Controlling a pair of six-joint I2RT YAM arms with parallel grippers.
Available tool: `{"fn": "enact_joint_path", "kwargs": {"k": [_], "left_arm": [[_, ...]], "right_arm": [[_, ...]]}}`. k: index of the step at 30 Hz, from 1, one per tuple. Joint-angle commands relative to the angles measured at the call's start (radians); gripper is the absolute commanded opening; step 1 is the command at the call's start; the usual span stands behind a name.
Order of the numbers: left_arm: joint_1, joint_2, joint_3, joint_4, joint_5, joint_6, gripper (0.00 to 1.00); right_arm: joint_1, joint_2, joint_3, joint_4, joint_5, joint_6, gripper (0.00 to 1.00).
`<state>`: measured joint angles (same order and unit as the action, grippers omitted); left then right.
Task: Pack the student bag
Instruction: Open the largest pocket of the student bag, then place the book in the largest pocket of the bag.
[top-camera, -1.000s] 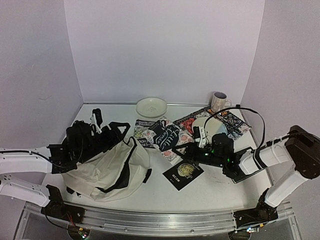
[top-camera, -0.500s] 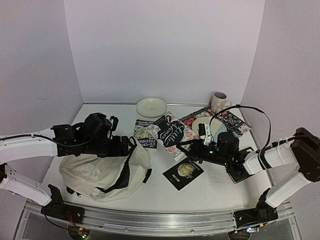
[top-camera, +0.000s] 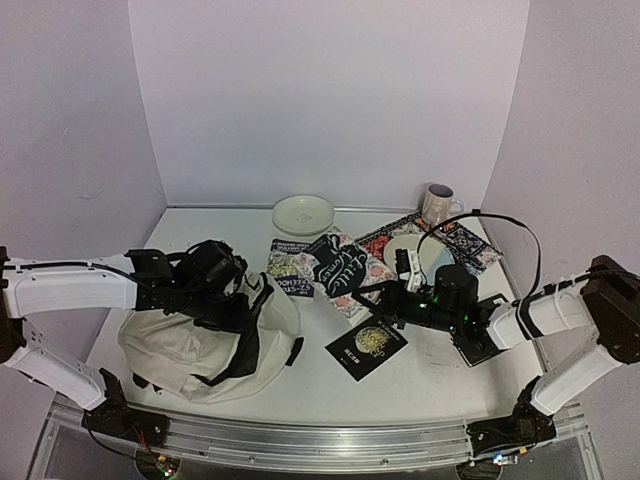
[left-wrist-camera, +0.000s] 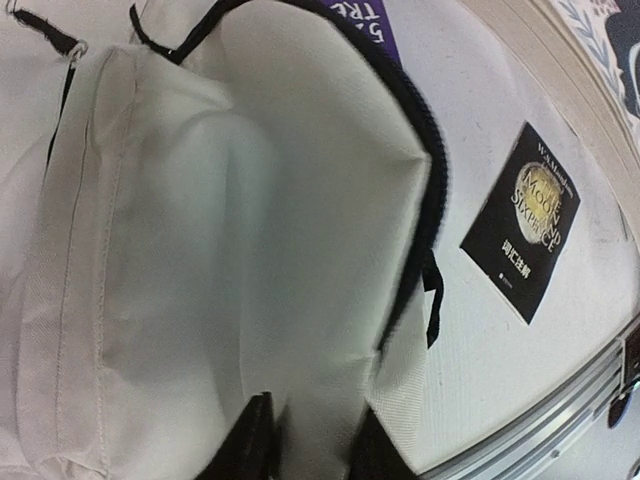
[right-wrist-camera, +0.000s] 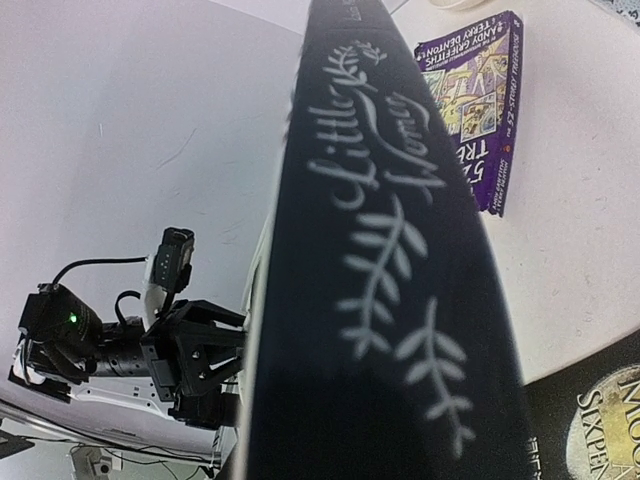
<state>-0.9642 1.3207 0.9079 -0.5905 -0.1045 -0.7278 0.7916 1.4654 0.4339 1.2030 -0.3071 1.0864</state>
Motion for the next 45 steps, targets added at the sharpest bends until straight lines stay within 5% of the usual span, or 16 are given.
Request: {"fn": "enact_joint_path", "kwargs": {"k": [1, 18, 28, 45], "left_arm": [[-0.004, -0.054, 0.088, -0.057, -0.065, 0.025, 0.04], [-0.004, -0.12, 0.398, -0.226, -0.282, 0.134, 0.0], [-0.004, -0.122, 0.44, -0.205, -0.314, 0.094, 0.0], [-0.004, -0.159, 0.32, 0.096, -0.016, 0.068, 0.0]], "right_arm": [[-0.005, -0.066, 0.037, 0.518, -0.038, -0.008, 0.0], [0.054, -0.037, 0.19, 0.278, -0.24, 0.037, 0.0], [0.127, 0.117, 0.238, 0.258, -0.296, 0.069, 0.0], [0.175, 0.4, 0.485, 0.25, -0.329, 0.149, 0.0]]}}
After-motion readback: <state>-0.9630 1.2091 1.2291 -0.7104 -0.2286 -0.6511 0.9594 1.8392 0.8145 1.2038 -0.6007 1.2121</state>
